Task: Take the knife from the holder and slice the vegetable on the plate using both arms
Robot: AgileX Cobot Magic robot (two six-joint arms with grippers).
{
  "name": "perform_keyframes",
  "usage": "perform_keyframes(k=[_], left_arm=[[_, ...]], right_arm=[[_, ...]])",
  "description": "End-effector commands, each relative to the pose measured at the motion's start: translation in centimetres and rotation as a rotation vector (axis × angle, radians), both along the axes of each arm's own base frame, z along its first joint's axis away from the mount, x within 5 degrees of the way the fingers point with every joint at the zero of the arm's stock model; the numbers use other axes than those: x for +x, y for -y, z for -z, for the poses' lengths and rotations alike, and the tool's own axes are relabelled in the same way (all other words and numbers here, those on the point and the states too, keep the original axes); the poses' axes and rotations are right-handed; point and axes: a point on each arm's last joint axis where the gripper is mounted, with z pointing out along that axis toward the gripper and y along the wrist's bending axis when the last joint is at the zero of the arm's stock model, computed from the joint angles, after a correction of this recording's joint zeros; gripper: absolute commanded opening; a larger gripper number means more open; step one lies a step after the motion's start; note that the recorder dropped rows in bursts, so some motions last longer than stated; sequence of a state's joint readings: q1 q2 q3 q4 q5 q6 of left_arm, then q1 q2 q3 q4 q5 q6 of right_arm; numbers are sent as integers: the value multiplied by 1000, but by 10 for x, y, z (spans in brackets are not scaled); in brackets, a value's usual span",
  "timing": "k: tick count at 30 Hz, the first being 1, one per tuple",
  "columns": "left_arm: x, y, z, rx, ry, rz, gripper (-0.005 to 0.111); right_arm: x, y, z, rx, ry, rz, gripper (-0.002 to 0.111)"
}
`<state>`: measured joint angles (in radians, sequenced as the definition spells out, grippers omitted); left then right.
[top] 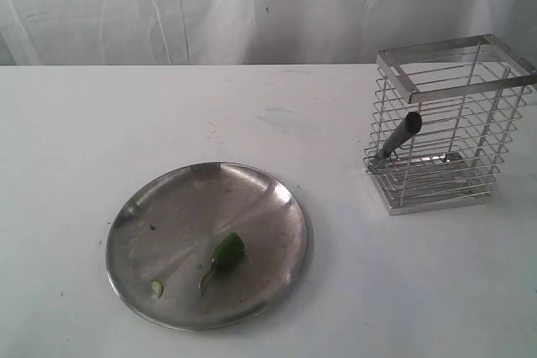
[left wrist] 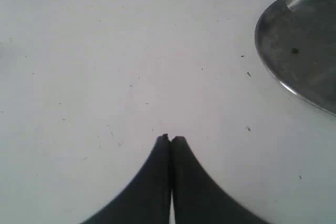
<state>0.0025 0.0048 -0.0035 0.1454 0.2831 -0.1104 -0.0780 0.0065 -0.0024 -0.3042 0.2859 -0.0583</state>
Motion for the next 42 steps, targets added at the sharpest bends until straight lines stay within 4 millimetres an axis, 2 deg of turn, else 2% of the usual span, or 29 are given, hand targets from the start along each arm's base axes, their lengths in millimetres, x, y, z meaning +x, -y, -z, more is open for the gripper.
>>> perform_keyframes(k=[1, 5, 8, 9, 13, 14, 16, 18, 20, 21, 22, 23, 25, 26, 28, 30, 31, 33, 34, 36, 39, 42], left_arm=[[0, 1, 1, -9, 3, 4, 0], [0, 1, 1, -9, 3, 4, 0], [0, 2, 1, -9, 3, 25, 0], [0, 2, 1, -9, 2, 33, 0], [0, 3, 1, -9, 2, 54, 0], [0, 3, 1, -9, 2, 54, 0], [0, 3, 1, -9, 2, 54, 0], [0, 3, 1, -9, 2, 54, 0], [0, 3, 1, -9, 2, 54, 0], [0, 3, 1, -9, 2, 54, 0], [0, 3, 1, -9, 2, 54, 0], [0, 3, 1, -9, 2, 54, 0], [0, 3, 1, -9, 2, 54, 0], [0, 3, 1, -9, 2, 54, 0], [0, 3, 1, -9, 2, 54, 0], [0, 3, 1, -9, 2, 54, 0], [0, 3, 1, -9, 2, 54, 0], [0, 3, 1, -9, 2, 54, 0], [0, 3, 1, -9, 2, 54, 0], [0, 3, 1, -9, 2, 54, 0], [0, 3, 1, -9, 2, 54, 0], [0, 3, 1, -9, 2, 54, 0]], right_arm=[[1, -2, -8, -100, 84, -36, 0], [2, -6, -18, -43, 208, -68, 0], [-1, -11, -40, 203, 471, -134, 0], [-5, -14, -52, 319, 620, -189, 0], [-32, -16, -93, 595, 1087, -408, 0], [-39, -16, -105, 660, 1152, -454, 0], [-51, -18, -141, 765, 1216, -560, 0], [-63, -26, -189, 651, 1220, -622, 0], [-61, -34, -219, 444, 1116, -581, 0], [-55, -35, -237, 297, 1030, -509, 0], [-40, -32, -243, 195, 908, -413, 0], [-27, -25, -249, 164, 813, -316, 0], [8, -5, -246, 268, 635, -102, 0], [25, 7, -238, 360, 550, 37, 0], [51, 23, -218, 426, 374, 233, 0], [76, 28, -191, 397, 103, 328, 0], [85, 27, -178, 353, -28, 330, 0], [100, 22, -143, 261, -423, 283, 0], [106, 17, -127, 258, -595, 234, 0], [117, 5, -105, 347, -799, 155, 0], [126, -9, -93, 489, -903, 55, 0], [125, -32, -99, 520, -913, -165, 0]])
